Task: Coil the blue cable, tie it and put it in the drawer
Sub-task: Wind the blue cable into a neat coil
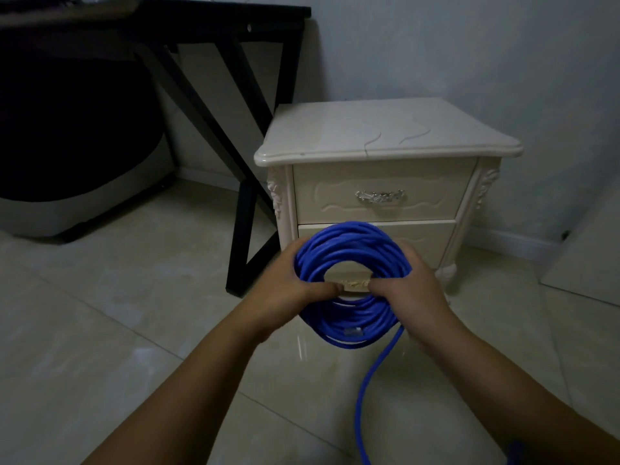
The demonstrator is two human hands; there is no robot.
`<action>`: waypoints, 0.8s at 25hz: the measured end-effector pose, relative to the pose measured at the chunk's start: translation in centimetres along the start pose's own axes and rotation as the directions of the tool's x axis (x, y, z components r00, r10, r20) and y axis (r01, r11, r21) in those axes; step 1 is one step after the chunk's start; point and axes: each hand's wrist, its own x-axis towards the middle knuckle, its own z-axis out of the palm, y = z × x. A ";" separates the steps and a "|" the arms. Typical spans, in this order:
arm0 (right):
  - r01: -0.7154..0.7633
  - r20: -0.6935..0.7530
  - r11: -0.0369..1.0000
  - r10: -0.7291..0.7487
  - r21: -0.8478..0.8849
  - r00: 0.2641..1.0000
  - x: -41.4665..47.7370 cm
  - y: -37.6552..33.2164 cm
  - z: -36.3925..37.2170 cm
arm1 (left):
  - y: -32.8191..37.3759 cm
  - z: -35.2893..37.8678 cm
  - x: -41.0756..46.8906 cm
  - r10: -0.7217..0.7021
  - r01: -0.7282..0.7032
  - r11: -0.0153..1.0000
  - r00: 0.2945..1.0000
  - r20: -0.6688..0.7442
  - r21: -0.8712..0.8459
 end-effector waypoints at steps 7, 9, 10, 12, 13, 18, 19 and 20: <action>0.407 0.308 0.683 -0.270 -0.607 0.912 -1.3 -1.6 0.0 | 0.4 1.2 -0.7 0.191 -0.228 0.861 0.973 0.128 0.454; 0.400 0.288 0.710 -0.281 -0.579 0.915 -1.6 -1.7 0.1 | 0.5 1.8 -0.9 0.222 -0.226 0.862 0.973 0.063 0.453; 0.376 0.266 0.757 -0.271 -0.535 0.925 -1.7 -1.8 0.0 | 0.6 1.8 -1.0 0.224 -0.211 0.878 0.974 0.020 0.430; 0.317 0.217 0.850 -0.245 -0.421 0.945 -1.5 -2.1 -0.5 | 0.9 1.7 -0.8 0.184 -0.157 0.927 0.982 -0.048 0.341; 0.282 0.192 0.892 -0.226 -0.354 0.955 -1.3 -2.1 -0.8 | 0.9 1.6 -0.7 0.151 -0.125 0.955 0.986 -0.078 0.269; 0.077 0.073 0.996 -0.080 0.044 0.994 -1.1 -1.4 -0.9 | 0.6 1.5 -0.4 -0.033 -0.004 0.985 0.977 -0.213 -0.172; 0.054 0.053 0.992 -0.061 0.114 0.997 -1.2 -1.2 -0.7 | 0.5 1.5 -0.4 -0.059 0.001 0.969 0.972 -0.227 -0.247; 0.034 0.036 0.983 -0.041 0.178 0.999 -1.3 -1.1 -0.5 | 0.4 1.5 -0.4 -0.080 0.003 0.950 0.968 -0.236 -0.311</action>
